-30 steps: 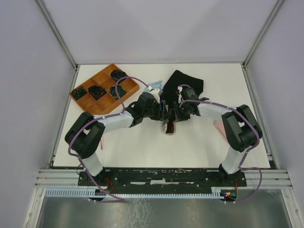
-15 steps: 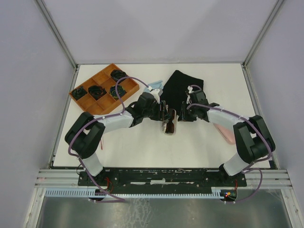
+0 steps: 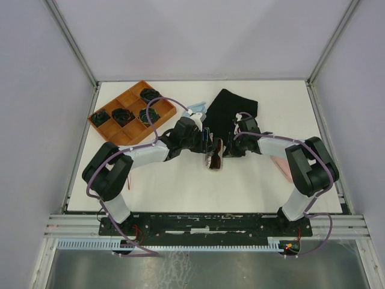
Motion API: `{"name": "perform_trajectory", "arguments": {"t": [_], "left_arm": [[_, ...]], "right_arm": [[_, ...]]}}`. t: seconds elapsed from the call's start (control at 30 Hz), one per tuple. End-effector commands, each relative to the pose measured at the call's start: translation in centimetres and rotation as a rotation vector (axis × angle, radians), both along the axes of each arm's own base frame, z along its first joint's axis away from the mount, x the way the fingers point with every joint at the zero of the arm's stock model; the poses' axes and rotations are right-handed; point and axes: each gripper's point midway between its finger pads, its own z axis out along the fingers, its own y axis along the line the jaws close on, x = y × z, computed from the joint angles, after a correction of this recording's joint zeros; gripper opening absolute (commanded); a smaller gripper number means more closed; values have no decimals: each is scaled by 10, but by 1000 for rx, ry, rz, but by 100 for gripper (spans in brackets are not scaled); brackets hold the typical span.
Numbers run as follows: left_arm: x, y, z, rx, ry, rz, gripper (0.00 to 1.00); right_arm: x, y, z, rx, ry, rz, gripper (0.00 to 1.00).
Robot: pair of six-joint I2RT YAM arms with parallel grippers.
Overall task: Organize the sunglasses
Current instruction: Close the sunglasses case at the center of the board.
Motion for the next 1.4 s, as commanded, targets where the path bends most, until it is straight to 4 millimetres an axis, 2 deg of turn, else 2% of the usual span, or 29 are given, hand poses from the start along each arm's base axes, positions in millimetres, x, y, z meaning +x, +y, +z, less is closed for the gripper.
{"name": "perform_trajectory", "arguments": {"t": [0.0, 0.23, 0.43, 1.07, 1.37], "left_arm": [[3, -4, 22, -42, -43, -13, 56], [3, -3, 17, -27, -36, -6, 56], [1, -4, 16, -23, -33, -9, 51], [-13, -23, 7, -12, -15, -57, 50], [-19, -31, -5, 5, 5, -76, 50]], "right_arm": [[18, 16, 17, 68, -53, 22, 19], [17, 19, 16, 85, -45, 33, 19], [17, 20, 17, 89, -47, 35, 19], [16, 27, 21, 126, -43, 53, 19], [17, 28, 20, 131, -40, 53, 19]]}}
